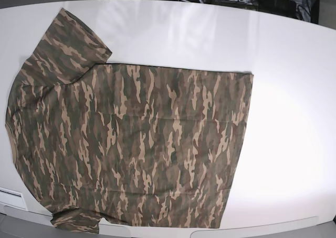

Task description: Fold the T-shirt properly

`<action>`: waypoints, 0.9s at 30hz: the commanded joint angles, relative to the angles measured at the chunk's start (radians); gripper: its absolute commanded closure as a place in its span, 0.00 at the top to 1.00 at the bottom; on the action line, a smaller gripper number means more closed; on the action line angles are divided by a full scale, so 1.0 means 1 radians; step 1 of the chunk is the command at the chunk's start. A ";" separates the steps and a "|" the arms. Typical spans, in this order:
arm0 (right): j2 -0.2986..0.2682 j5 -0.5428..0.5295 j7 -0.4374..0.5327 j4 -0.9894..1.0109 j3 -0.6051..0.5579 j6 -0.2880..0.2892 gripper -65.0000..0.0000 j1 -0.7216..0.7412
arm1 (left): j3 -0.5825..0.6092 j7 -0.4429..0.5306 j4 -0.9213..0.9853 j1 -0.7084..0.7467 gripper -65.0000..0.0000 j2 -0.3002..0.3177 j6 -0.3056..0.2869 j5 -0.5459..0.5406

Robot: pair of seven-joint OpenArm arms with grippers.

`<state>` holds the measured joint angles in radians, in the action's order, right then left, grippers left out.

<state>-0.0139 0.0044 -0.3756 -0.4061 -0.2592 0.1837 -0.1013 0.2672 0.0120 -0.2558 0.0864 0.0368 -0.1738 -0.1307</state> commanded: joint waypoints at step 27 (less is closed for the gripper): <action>0.000 0.005 -0.017 -0.009 0.002 0.015 0.00 0.004 | 0.000 0.000 -0.007 0.002 0.00 0.002 -0.040 0.004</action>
<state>-0.0139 0.0044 -0.3828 -0.4068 -0.2592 0.1936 -0.1013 0.2672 0.0078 -0.2558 0.0864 0.0368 -0.2031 -0.1303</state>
